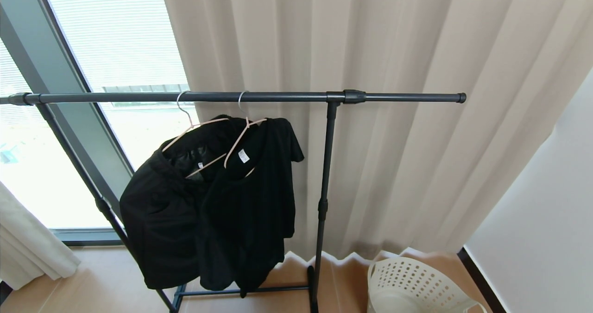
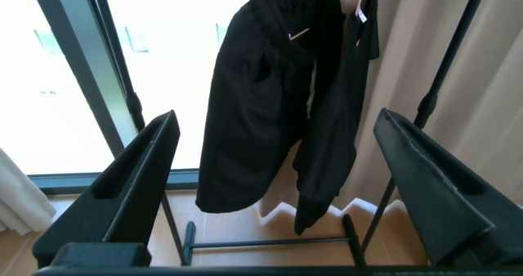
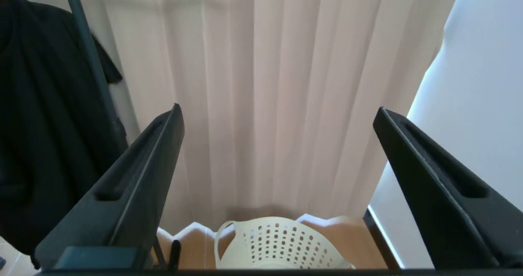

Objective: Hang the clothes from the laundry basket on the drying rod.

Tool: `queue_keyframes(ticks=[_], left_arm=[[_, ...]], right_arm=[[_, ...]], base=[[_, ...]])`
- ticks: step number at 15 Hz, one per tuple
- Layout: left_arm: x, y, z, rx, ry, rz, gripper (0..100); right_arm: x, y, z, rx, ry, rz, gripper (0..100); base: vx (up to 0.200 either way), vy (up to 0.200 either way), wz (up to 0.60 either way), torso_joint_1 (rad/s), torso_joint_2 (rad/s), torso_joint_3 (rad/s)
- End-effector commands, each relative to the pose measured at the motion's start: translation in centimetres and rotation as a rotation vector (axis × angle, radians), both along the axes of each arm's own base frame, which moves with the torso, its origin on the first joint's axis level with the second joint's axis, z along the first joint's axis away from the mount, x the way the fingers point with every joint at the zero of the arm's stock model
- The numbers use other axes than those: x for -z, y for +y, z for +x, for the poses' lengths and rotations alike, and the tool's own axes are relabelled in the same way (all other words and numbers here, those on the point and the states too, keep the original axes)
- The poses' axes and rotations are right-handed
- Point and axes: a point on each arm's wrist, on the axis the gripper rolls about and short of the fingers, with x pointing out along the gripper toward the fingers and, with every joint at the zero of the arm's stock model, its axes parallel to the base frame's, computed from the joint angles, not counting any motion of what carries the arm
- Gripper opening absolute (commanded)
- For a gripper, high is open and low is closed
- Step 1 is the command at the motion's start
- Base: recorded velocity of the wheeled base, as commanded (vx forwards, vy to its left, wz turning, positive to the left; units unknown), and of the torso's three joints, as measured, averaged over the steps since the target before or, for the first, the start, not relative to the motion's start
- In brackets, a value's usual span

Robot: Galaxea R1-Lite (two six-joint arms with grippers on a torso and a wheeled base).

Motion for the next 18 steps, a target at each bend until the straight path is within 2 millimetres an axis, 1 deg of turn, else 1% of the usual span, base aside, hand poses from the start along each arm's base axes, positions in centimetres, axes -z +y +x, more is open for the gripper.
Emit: queue_keyframes(ticks=[1, 18], left_arm=[[0.0, 0.0, 0.0, 0.001, -0.001, 0.0, 100], [0.0, 0.0, 0.0, -0.001, -0.001, 0.0, 100]], right_arm=[[0.0, 0.0, 0.0, 0.0, -0.001, 0.0, 100], [0.0, 0.0, 0.0, 0.001, -0.001, 0.002, 100]], base=[[0.0, 0.0, 0.0, 0.0, 0.0, 0.0], [0.0, 0.0, 0.0, 0.0, 0.0, 0.0]])
